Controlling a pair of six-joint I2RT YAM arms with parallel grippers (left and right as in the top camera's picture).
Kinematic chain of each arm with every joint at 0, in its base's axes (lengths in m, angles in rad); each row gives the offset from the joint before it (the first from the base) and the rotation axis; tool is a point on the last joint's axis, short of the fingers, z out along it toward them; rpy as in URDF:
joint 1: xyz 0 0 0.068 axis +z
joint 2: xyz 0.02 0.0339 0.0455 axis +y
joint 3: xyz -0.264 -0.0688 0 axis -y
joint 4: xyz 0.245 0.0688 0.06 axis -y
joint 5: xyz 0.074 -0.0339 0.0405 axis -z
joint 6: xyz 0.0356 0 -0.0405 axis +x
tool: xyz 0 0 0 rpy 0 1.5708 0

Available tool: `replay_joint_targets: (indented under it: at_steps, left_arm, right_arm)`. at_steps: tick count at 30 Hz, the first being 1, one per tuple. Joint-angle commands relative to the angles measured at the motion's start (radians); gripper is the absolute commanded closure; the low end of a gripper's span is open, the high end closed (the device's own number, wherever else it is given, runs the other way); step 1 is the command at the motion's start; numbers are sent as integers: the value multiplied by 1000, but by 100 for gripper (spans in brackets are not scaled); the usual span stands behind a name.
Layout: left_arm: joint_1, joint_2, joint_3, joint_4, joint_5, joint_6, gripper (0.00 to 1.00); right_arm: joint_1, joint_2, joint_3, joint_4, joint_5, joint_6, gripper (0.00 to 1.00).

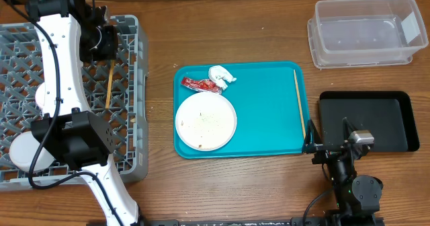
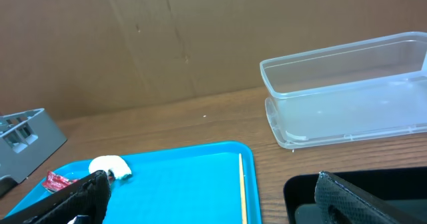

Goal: Sort waste into correct bins and load items into the dishwasher
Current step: 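Lift the chopstick and carry it left into the dish rack, then release the chopstick in the rack and return the left gripper to the tray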

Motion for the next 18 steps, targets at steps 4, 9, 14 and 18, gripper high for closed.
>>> replay_joint_targets:
  at_steps: [4, 9, 14, 18]
  left_arm:
    - [-2, 29, -8, 39, 3, 56, 96]
    - [-4, 31, -46, 71, 30, 106, 96]
    - [-3, 31, -149, 133, 30, 105, 95]
    - [-3, 31, -219, 179, 32, 102, 94]
  right_arm:
    - [-6, -11, -10, 6, 5, 3, 0]
    - [-6, -11, -10, 6, 5, 3, 0]
    - [-6, -11, -10, 6, 5, 3, 0]
    - [-6, -11, -10, 6, 5, 3, 0]
